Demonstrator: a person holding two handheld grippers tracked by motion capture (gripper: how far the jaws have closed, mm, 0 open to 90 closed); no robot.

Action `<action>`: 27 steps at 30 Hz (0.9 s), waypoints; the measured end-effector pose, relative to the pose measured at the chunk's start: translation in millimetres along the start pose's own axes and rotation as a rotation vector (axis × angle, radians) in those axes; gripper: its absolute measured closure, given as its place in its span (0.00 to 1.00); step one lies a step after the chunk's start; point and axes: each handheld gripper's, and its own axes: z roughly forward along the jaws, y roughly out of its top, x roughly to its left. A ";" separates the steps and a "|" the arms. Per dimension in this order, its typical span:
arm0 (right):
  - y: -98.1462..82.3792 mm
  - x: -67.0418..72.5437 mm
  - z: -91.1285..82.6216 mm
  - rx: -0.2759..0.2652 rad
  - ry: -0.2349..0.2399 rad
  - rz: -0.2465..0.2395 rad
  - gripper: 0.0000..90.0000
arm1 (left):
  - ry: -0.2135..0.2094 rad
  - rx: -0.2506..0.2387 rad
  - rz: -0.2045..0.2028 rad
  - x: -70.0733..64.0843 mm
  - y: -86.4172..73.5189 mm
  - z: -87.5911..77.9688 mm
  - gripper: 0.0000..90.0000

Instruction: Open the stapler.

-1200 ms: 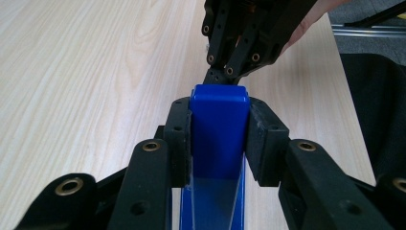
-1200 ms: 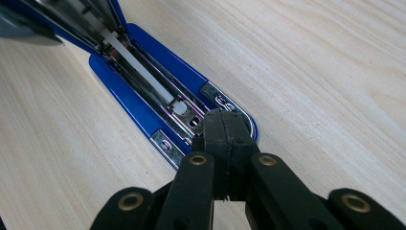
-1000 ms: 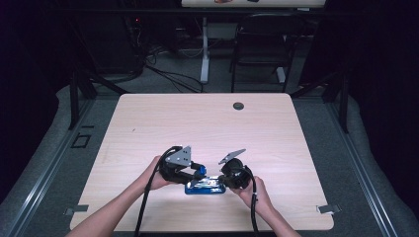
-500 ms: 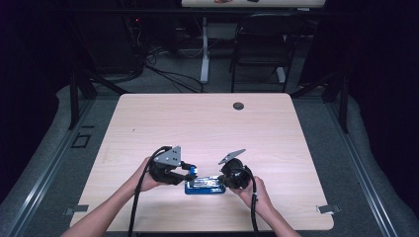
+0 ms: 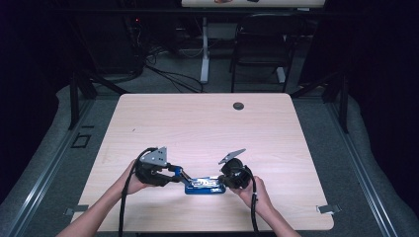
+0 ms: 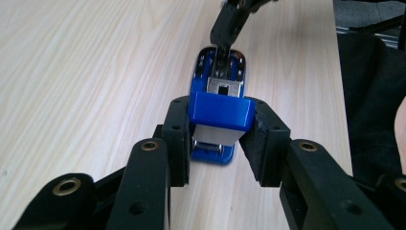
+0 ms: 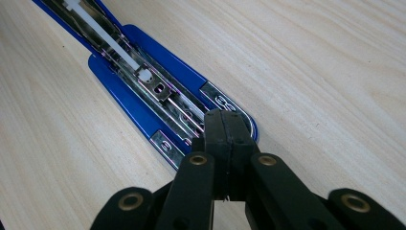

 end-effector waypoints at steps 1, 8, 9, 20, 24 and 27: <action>0.1 0.3 0.2 -0.002 0.002 0.002 1.00 | 0.001 -0.001 -0.009 0.1 -2.5 -0.6 0.73; 0.5 0.5 0.5 -0.001 0.002 0.012 1.00 | -0.001 0.006 -0.014 0.8 -5.3 -1.5 0.73; 0.5 0.6 0.4 0.000 0.002 0.013 1.00 | 0.000 0.009 -0.011 0.7 -5.3 -1.7 0.73; 3.3 2.6 -0.1 0.020 -0.017 -0.007 1.00 | -0.009 0.012 -0.021 3.2 -8.9 -2.3 0.73; 6.5 5.7 -3.2 0.015 -0.026 -0.023 1.00 | -0.023 0.010 -0.038 6.0 -13.8 -4.3 0.73; 10.4 7.4 -3.5 0.016 -0.013 -0.031 1.00 | -0.018 0.021 -0.035 5.5 -16.8 -5.7 0.72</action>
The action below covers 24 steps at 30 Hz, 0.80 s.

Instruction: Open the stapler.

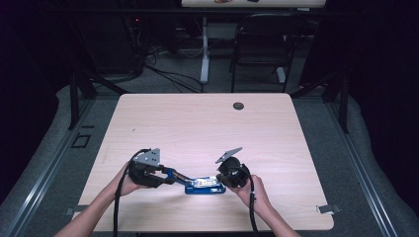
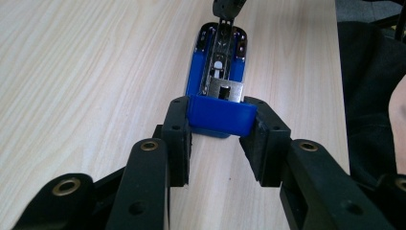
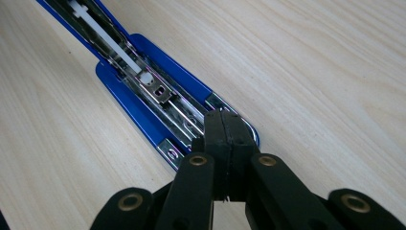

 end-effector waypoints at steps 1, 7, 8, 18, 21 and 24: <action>1.4 1.7 2.5 0.009 0.004 -0.006 1.00 | 0.001 -0.002 -0.002 -0.1 -0.1 0.1 0.72; 13.9 16.6 4.3 -0.029 0.009 -0.047 1.00 | -0.004 0.002 0.010 0.2 0.8 0.1 0.73; 17.7 19.3 2.2 -0.047 0.025 -0.054 1.00 | -0.005 0.004 0.007 0.4 1.0 0.0 0.73; 50.0 59.0 20.9 -0.113 0.176 -0.122 1.00 | -0.002 0.012 0.020 0.0 1.8 -0.5 0.72; 50.4 58.1 22.8 -0.108 0.170 -0.127 1.00 | -0.003 0.005 0.023 -0.3 2.3 0.1 0.72; 49.6 56.4 24.5 -0.108 0.174 -0.125 1.00 | -0.001 0.006 0.025 -0.9 2.9 0.2 0.72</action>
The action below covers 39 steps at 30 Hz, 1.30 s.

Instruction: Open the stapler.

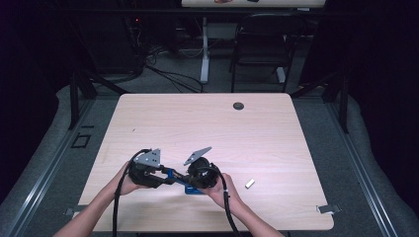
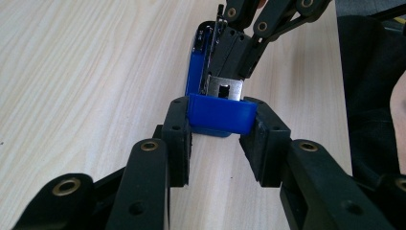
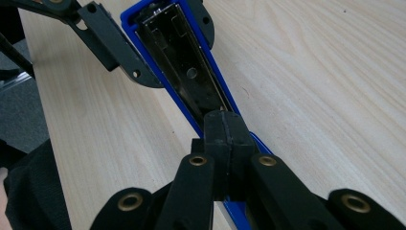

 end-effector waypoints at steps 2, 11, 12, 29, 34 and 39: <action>-0.3 -0.1 0.3 -0.002 0.001 -0.001 1.00 | 0.005 0.001 0.006 -0.5 1.0 0.1 0.72; -2.5 -4.2 -0.2 0.013 0.006 -0.015 1.00 | 0.016 0.007 0.013 -2.0 6.2 0.4 0.72; -3.1 -4.0 0.3 0.005 0.007 -0.011 1.00 | 0.010 0.006 0.012 -1.6 6.3 0.4 0.72; -2.6 -7.2 4.5 0.066 0.020 -0.019 1.00 | 0.003 0.034 0.006 2.2 2.8 -1.0 0.71; -2.4 -7.3 4.0 0.067 0.024 -0.022 1.00 | -0.004 0.032 0.011 2.0 3.2 -1.1 0.72; 1.6 -2.6 2.4 0.048 -0.006 -0.050 1.00 | -0.004 0.038 0.033 0.9 2.9 -1.0 0.73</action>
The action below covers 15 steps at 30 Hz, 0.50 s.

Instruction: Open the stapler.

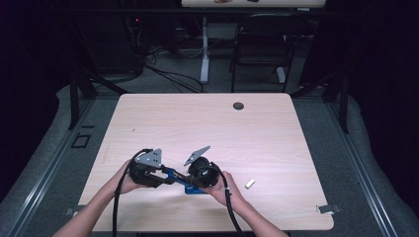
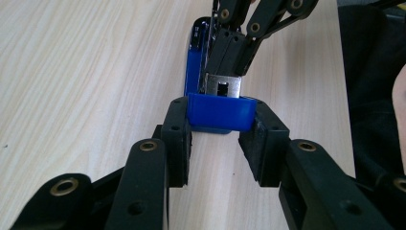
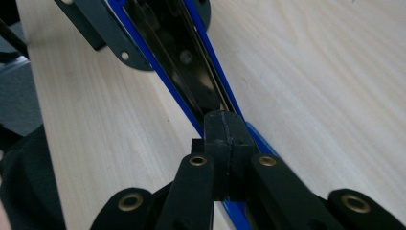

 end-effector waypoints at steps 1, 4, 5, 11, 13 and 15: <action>1.3 1.8 0.2 0.002 -0.010 -0.009 1.00 | -0.001 0.004 0.001 0.3 -0.6 -0.3 0.73; 1.5 0.6 2.9 0.007 -0.003 -0.009 1.00 | 0.000 0.016 -0.001 1.1 -1.2 -0.4 0.72; 1.2 0.1 3.1 0.004 0.001 -0.007 1.00 | -0.001 0.017 -0.001 1.6 -1.2 -0.2 0.72; 1.6 0.5 3.8 0.020 0.004 -0.018 1.00 | 0.002 0.035 -0.002 0.4 1.6 3.1 0.69; 0.9 3.1 10.0 0.036 0.009 -0.032 1.00 | 0.001 0.036 0.005 -1.4 3.6 5.7 0.68; 1.0 6.2 14.7 0.065 0.030 -0.041 1.00 | 0.004 0.033 0.013 -2.6 4.2 6.6 0.71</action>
